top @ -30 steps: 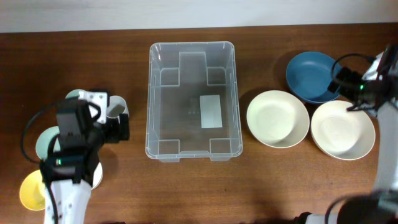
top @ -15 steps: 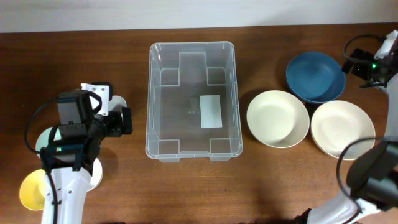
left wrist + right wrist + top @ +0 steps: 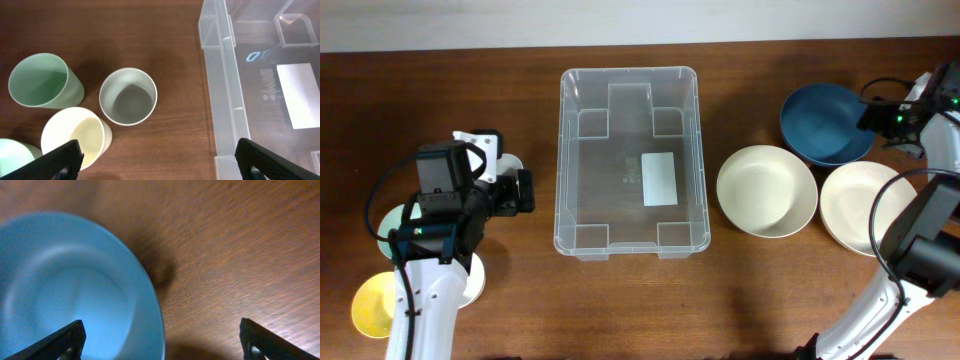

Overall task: Pack container
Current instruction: 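Move the right gripper over the dark blue bowl's rim, then grasp the dark blue bowl rim with the right gripper and lift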

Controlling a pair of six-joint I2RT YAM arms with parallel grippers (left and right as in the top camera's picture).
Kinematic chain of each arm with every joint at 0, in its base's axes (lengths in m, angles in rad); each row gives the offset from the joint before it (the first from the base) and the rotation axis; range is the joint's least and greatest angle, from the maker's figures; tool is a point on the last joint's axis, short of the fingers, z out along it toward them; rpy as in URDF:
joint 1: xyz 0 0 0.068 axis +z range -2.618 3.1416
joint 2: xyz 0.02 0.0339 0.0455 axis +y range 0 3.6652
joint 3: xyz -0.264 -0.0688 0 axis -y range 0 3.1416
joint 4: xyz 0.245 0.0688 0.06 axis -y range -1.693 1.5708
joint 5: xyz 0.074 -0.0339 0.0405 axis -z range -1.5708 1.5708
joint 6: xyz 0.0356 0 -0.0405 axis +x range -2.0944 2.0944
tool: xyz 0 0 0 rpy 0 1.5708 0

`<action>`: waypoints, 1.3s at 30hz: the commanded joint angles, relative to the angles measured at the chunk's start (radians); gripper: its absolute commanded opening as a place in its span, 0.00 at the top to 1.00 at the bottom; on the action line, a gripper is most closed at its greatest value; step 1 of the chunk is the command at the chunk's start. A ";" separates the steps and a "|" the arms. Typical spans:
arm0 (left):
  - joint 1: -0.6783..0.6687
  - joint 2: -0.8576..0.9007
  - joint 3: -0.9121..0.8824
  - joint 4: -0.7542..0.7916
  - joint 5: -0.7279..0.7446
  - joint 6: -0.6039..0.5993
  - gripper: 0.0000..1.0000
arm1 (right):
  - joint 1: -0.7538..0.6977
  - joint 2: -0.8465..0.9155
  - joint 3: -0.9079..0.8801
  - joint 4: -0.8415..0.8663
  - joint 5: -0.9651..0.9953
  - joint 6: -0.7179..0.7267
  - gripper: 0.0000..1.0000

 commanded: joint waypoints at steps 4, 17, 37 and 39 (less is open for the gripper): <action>0.005 0.002 0.020 0.022 0.018 -0.010 0.01 | 0.037 0.072 0.012 0.028 -0.026 -0.004 0.15; 0.005 0.002 0.020 0.023 0.018 -0.010 0.01 | 0.057 0.110 0.012 0.051 -0.023 0.031 0.66; 0.005 0.002 0.020 0.041 0.018 -0.010 0.01 | 0.058 0.060 0.028 0.060 -0.027 0.074 0.96; 0.005 0.002 0.020 0.041 0.018 -0.010 0.01 | 0.058 0.027 0.048 0.041 -0.032 0.084 0.96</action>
